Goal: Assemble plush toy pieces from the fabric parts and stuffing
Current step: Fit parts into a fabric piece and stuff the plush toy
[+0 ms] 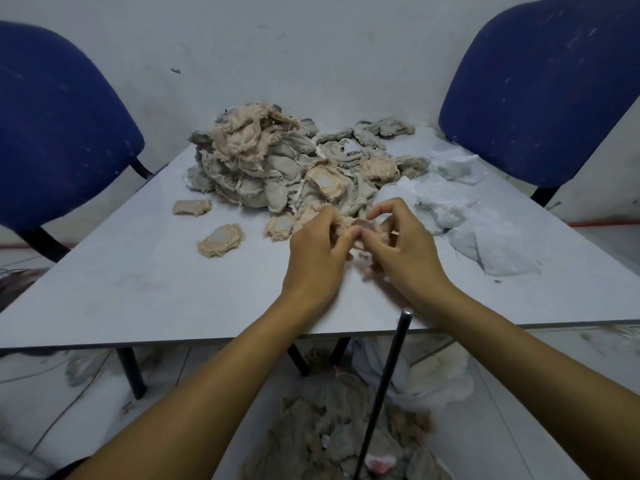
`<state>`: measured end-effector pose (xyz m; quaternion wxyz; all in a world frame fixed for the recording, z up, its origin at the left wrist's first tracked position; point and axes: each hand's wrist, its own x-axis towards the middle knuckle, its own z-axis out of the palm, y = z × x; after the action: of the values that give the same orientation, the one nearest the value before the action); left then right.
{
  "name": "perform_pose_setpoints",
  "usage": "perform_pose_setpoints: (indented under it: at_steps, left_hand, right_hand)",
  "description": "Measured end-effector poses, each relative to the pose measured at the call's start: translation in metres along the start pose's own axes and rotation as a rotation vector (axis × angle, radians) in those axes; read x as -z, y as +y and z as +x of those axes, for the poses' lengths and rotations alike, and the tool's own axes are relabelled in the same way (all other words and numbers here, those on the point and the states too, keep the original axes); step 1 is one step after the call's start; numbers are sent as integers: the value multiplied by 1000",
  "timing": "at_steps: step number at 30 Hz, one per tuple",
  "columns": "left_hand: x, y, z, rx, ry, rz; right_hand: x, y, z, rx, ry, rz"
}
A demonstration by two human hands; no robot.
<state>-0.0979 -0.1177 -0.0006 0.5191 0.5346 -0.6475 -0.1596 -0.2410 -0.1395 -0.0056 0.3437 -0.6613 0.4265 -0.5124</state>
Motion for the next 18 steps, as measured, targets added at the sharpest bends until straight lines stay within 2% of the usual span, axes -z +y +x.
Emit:
perform_pose_setpoints:
  at_steps: [2, 4, 6, 9, 13, 15, 18]
  left_hand:
    - [2, -2, 1, -19, 47, 67]
    - [3, -2, 2, -28, 29, 86]
    - [3, -1, 3, -35, -50, 47]
    - [3, 1, 2, -112, -192, 20]
    - [10, -1, 9, -72, -368, 13]
    - [18, -6, 17, 3, -328, 108]
    - [37, -18, 29, 189, -86, 556]
  right_hand:
    - [-1, -1, 0, 33, -110, -8]
    - [1, -1, 1, 9, -154, 69]
    - [3, 0, 2, 4, -99, 80]
    - [4, 0, 0, 1, 74, -9]
    - [3, 1, -1, -32, 84, -97]
    - [2, -1, -2, -49, 41, -26]
    - [-2, -4, -3, -18, -54, -7]
